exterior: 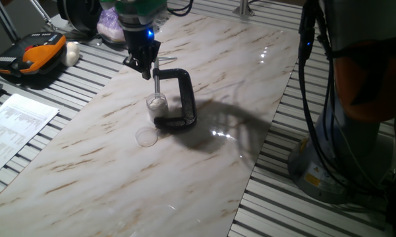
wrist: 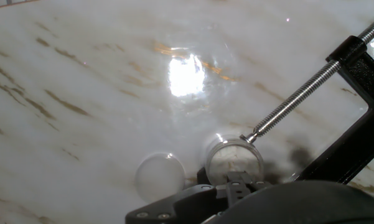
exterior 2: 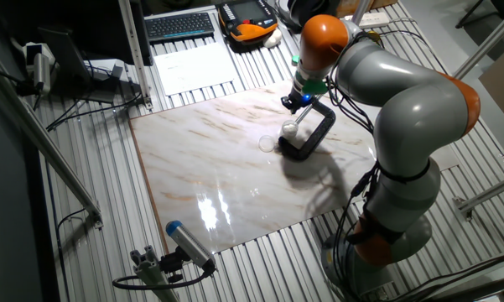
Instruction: Unscrew the lid from the jar
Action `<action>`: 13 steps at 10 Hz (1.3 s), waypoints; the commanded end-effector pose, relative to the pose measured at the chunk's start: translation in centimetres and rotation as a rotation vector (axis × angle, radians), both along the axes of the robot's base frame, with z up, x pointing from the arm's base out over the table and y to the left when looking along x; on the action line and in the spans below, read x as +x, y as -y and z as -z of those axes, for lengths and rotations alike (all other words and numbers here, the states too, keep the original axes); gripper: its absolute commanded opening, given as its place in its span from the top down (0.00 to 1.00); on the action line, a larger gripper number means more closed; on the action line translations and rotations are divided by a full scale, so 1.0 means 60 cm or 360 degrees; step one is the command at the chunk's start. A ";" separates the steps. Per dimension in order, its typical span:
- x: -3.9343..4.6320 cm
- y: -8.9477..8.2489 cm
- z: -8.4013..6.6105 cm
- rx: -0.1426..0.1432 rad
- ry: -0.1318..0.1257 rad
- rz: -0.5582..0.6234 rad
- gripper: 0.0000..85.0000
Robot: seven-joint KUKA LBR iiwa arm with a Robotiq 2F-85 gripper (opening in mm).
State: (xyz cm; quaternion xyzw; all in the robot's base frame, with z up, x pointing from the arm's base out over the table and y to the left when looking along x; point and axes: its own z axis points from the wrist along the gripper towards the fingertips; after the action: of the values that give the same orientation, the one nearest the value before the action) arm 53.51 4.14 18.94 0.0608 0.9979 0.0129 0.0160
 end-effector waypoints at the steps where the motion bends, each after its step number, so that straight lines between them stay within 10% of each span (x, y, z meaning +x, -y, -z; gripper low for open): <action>1: -0.001 0.000 0.000 -0.0002 0.0000 -0.0005 1.00; 13: -0.006 -0.004 0.007 0.0005 -0.0020 -0.0046 1.00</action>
State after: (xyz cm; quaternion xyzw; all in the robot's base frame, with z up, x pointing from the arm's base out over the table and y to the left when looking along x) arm 53.16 4.41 18.51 0.0465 0.9988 0.0139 0.0094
